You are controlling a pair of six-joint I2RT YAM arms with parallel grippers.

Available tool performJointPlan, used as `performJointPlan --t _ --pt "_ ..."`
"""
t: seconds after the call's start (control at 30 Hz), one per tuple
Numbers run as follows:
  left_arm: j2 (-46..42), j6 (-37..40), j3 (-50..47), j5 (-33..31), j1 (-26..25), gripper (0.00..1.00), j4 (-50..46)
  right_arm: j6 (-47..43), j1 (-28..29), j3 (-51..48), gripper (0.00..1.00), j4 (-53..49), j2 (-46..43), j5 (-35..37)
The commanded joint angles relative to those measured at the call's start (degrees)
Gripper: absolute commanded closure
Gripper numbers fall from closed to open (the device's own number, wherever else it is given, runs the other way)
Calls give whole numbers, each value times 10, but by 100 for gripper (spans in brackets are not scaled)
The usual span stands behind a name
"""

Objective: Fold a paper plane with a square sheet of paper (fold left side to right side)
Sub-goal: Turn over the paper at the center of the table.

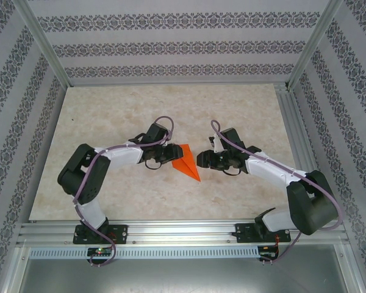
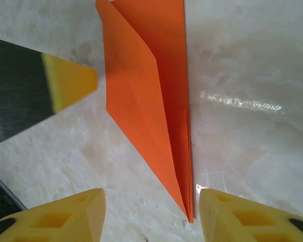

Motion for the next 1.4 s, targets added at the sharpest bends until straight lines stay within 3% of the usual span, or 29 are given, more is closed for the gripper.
performJointPlan --t 0.0,0.37,0.63,0.77,0.93,1.17,1.37 --pt "23 -39 0 29 5 53 96 -10 -7 -1 48 16 -12 0" --pt "77 -73 1 58 5 56 168 -10 -25 -19 47 7 -34 -4" --pt "81 -74 5 72 5 71 198 2 -36 -42 46 34 -48 -19" --pt "71 -69 3 75 5 79 199 18 -47 -60 36 65 -69 -35" --pt "41 -62 -1 79 5 86 203 45 -61 -85 2 113 -112 -47" --pt "-41 -50 2 86 5 89 187 110 -78 -127 2 218 -154 -92" --pt "-127 -43 23 89 5 89 162 196 -84 -153 2 377 -155 -193"
